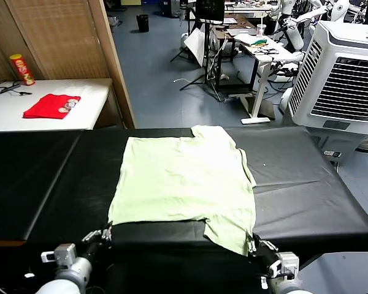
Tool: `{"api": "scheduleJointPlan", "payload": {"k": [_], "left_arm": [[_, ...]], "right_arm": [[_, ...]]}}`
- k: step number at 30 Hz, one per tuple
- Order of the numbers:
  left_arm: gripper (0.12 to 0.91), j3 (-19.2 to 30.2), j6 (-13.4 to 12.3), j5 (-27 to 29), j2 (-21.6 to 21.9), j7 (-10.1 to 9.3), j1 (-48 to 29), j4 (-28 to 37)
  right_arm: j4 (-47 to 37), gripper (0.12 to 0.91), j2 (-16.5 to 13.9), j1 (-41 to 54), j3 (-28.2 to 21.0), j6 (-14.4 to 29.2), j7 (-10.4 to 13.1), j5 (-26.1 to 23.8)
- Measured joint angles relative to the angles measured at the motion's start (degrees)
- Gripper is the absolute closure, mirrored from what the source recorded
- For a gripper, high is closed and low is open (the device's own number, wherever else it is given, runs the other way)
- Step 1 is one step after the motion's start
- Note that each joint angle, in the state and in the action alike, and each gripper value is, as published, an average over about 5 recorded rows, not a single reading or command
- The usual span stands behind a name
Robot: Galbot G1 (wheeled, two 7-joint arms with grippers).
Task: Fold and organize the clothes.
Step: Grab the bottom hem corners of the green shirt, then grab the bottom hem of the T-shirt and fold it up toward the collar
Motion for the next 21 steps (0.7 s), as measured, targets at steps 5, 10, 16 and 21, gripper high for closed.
{"api": "scheduleJointPlan", "payload": {"k": [5, 10, 16, 21], "left_arm": [[0.903, -0.9, -0.1, 0.1, 0.3, -1.41, 3.1, -3.3], [0.903, -1.7, -2.4, -0.1, 1.0, -1.68, 5.9, -7.1], [0.903, -0.5, -6.4, 1.7, -0.4, -1.38, 3.2, -7.6], [0.903, 0.8, -8.4, 4.4, -2.6, -1.30, -2.3, -4.8]], "right_arm": [[2.1, 0.904, -0.4, -0.7, 1.2, 3.1, -1.4, 0.9], [-0.6, 0.904, -2.0, 3.4, 2.0, 8.7, -3.7, 2.9], [-9.9, 0.904, -4.7, 14.0, 0.5, 15.6, -5.8, 3.4], [-18.6, 0.904, -5.9, 23.3, -1.9, 19.4, -6.5, 3.1]]}}
